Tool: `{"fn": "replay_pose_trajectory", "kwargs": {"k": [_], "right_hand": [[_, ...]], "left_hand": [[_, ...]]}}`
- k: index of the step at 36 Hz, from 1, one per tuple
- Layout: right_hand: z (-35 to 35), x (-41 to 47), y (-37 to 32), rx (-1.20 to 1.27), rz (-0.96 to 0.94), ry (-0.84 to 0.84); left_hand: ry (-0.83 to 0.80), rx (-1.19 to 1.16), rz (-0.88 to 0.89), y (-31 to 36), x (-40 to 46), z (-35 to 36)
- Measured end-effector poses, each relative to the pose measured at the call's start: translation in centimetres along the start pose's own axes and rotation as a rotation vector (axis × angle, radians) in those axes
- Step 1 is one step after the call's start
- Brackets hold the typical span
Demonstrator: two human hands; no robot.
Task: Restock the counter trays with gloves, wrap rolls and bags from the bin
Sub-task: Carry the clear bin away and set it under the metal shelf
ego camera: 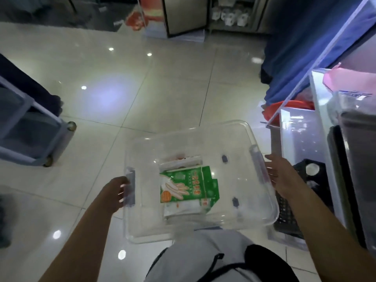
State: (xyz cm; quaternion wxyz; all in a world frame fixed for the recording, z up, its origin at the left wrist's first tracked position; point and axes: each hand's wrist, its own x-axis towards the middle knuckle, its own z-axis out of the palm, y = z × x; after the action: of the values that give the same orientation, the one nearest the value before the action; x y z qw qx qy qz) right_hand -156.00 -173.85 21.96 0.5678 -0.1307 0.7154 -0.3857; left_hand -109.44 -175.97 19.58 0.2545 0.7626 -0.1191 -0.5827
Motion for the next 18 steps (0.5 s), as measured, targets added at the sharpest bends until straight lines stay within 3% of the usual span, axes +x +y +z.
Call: {"fn": "replay_pose_trajectory", "kwargs": {"k": [9, 18], "right_hand": [[5.2, 10.7, -10.8, -0.001, 0.004, 0.109], [13.3, 17.2, -18.7, 0.233, 0.003, 0.433]], "left_hand": [[-0.16, 0.044, -0.017, 15.9, 9.7, 4.3], [-0.266, 0.217, 0.045, 32.8, 21.5, 13.1]]}}
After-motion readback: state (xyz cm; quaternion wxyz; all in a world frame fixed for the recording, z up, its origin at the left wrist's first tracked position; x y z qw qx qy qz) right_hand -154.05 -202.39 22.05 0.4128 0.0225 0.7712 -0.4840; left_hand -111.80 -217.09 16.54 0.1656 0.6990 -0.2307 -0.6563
